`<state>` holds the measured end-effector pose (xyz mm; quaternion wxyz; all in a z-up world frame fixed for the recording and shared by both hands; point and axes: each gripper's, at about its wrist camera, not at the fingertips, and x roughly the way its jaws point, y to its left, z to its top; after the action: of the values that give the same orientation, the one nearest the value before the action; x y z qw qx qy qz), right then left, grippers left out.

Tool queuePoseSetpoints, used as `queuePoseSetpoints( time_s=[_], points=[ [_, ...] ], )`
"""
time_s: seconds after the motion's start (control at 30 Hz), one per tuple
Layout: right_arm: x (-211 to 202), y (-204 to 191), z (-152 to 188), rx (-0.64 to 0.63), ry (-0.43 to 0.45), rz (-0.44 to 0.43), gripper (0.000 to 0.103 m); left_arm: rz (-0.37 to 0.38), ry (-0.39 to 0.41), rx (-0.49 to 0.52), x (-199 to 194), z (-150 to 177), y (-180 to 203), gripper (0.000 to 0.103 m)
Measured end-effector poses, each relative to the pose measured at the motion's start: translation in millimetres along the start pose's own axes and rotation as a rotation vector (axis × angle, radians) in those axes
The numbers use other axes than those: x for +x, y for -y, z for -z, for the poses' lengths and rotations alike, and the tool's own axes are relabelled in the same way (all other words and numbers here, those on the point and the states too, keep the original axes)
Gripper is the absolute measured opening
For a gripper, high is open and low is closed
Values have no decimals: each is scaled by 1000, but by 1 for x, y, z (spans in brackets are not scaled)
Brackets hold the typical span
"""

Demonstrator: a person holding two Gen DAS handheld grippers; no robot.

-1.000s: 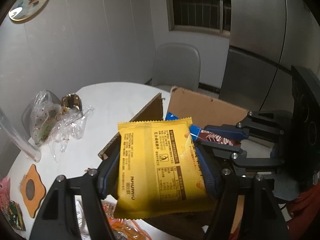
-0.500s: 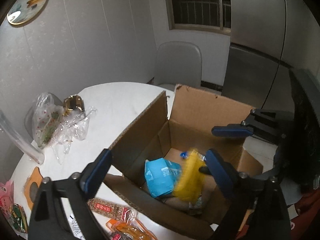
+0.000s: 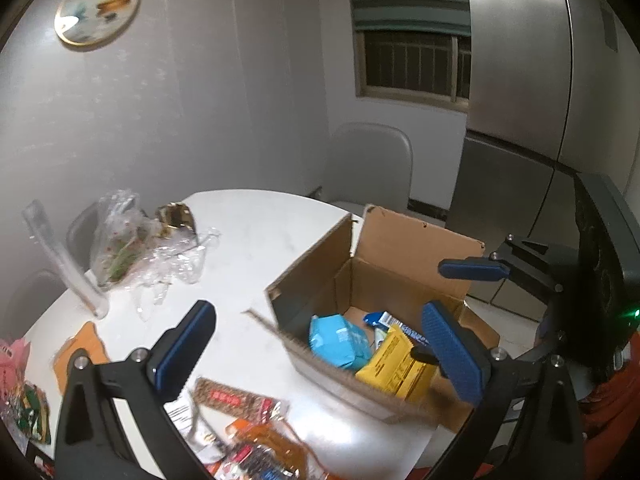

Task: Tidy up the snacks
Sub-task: 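Carry both snacks into the cardboard box and open both tools, then grasp the black sesame candy bar with the right tool while the left tool grasps the green jelly cup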

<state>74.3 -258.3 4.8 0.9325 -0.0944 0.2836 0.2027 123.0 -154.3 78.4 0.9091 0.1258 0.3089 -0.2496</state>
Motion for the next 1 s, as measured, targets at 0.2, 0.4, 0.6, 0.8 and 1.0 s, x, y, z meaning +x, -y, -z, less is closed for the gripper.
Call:
queuePoseSetpoints(
  time_s=[0.2,0.4,0.6,0.8,1.0],
  points=[
    [-23,-31,-10,-28,80,-28,79,-100,65,-58,-49,25,-25,102],
    [-39,-74,-20,-86,135,-82,95,-234,89,-144,-88,69,-62,102],
    [-36,-132,-25,-155,131,-175,97,-332,69,-250,-106,126,-98,102],
    [-9,-183,-19,-166,79,-238,103,-371,39,-330,-99,182,-121,102],
    [37,-216,11,-164,-46,-263,103,-363,-14,-392,-71,223,-131,102]
  ],
)
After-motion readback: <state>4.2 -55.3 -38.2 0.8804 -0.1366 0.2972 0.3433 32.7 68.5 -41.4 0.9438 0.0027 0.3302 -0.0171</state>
